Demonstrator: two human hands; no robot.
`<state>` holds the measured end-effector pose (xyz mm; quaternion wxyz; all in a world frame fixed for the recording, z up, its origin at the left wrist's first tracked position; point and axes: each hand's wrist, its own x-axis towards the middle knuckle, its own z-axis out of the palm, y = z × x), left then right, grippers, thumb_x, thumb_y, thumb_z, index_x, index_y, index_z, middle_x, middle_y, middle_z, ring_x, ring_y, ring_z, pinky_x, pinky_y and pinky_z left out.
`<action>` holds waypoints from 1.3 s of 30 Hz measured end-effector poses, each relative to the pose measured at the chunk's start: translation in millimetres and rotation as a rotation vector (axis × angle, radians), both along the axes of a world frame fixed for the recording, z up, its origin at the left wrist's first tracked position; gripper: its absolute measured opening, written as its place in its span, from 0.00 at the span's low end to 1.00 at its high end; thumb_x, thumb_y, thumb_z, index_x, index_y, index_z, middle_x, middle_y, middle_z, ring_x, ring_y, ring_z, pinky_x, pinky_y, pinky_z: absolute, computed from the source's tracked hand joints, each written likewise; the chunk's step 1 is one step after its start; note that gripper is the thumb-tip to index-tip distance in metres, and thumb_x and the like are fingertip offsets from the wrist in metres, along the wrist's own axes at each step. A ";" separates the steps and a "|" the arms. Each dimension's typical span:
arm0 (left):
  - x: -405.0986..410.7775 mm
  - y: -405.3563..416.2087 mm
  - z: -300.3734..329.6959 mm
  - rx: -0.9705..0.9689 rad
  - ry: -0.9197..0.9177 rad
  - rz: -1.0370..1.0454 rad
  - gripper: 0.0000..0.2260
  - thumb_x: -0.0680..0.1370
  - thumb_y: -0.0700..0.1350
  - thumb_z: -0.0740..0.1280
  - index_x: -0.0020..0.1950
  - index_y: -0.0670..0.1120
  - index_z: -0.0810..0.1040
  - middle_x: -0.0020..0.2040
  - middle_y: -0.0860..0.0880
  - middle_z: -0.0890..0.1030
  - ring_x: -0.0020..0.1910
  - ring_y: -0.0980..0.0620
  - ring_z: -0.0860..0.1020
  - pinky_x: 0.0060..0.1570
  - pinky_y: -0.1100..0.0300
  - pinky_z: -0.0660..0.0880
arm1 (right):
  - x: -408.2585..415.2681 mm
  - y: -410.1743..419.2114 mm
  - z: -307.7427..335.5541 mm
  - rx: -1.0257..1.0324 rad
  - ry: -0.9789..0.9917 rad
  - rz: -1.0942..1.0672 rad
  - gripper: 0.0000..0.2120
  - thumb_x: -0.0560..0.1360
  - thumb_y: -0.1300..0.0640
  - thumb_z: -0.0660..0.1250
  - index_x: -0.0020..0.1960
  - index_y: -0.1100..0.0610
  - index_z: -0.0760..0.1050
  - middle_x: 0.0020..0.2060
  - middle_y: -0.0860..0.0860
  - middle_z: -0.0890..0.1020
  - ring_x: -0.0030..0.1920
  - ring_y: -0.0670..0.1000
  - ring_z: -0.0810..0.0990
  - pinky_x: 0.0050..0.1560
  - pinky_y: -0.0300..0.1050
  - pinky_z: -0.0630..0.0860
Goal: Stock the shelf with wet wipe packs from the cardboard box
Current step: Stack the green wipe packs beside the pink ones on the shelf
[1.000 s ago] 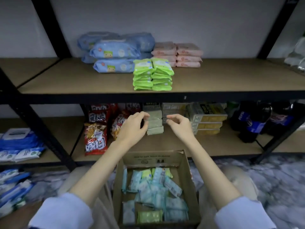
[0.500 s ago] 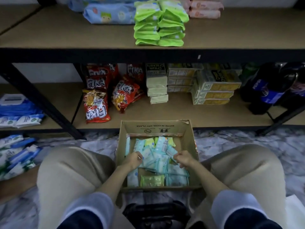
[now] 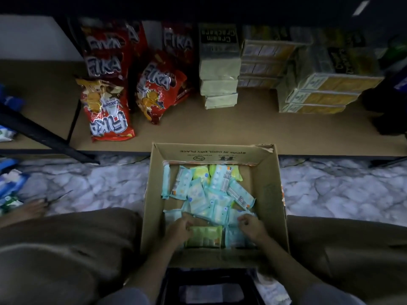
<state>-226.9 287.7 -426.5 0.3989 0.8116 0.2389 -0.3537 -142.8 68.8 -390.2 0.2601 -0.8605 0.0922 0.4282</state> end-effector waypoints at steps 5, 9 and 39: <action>6.6 -5.1 -28.4 -0.019 0.020 -0.056 0.17 0.75 0.38 0.66 0.64 0.43 0.73 0.63 0.46 0.75 0.62 0.47 0.73 0.55 0.64 0.69 | 26.0 3.3 -19.7 -0.009 -0.049 -0.062 0.14 0.76 0.62 0.61 0.61 0.63 0.74 0.59 0.61 0.78 0.59 0.60 0.76 0.53 0.45 0.71; 6.5 -6.8 -44.6 -0.060 0.027 -0.122 0.18 0.73 0.39 0.69 0.62 0.45 0.75 0.66 0.44 0.72 0.68 0.45 0.68 0.64 0.59 0.65 | 39.2 -1.3 -33.7 0.025 -0.018 -0.125 0.14 0.75 0.63 0.65 0.60 0.63 0.75 0.57 0.60 0.79 0.56 0.57 0.77 0.48 0.37 0.67; 77.1 49.7 22.1 -0.386 -0.293 0.917 0.11 0.76 0.31 0.61 0.53 0.44 0.74 0.55 0.44 0.73 0.46 0.46 0.76 0.27 0.64 0.77 | 8.7 67.6 -48.7 0.344 -0.366 0.343 0.28 0.74 0.35 0.56 0.67 0.51 0.69 0.62 0.52 0.76 0.62 0.52 0.74 0.62 0.45 0.69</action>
